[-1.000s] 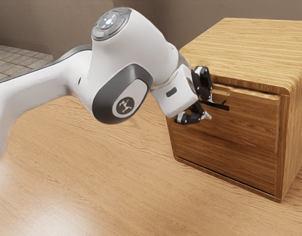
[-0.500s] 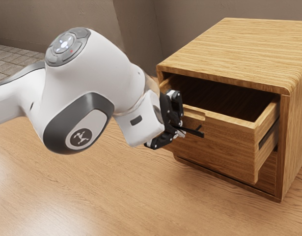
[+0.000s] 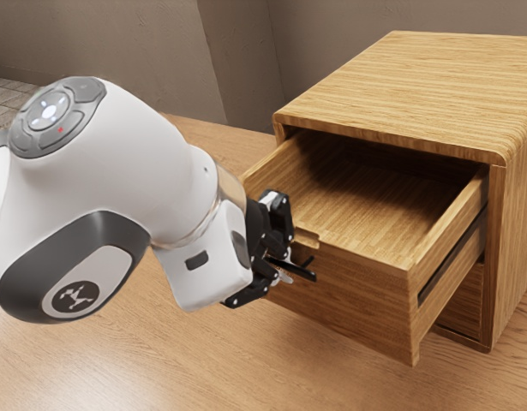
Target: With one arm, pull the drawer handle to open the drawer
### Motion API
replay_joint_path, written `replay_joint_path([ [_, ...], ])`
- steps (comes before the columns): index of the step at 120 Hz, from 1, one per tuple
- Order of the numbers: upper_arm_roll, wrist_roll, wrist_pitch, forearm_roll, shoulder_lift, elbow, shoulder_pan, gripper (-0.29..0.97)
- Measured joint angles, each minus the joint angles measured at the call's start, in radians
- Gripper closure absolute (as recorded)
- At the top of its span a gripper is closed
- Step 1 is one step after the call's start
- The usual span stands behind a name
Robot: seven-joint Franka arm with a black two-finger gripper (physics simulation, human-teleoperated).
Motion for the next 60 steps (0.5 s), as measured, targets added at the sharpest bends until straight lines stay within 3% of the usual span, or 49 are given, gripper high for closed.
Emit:
replay_joint_path([
  [26, -0.001, -0.014, -0.051, -0.008, -0.049, -0.027, 0.001, 0.69],
  [60, 0.000, -0.033, -0.074, -0.005, -0.080, -0.025, 0.003, 0.79],
])
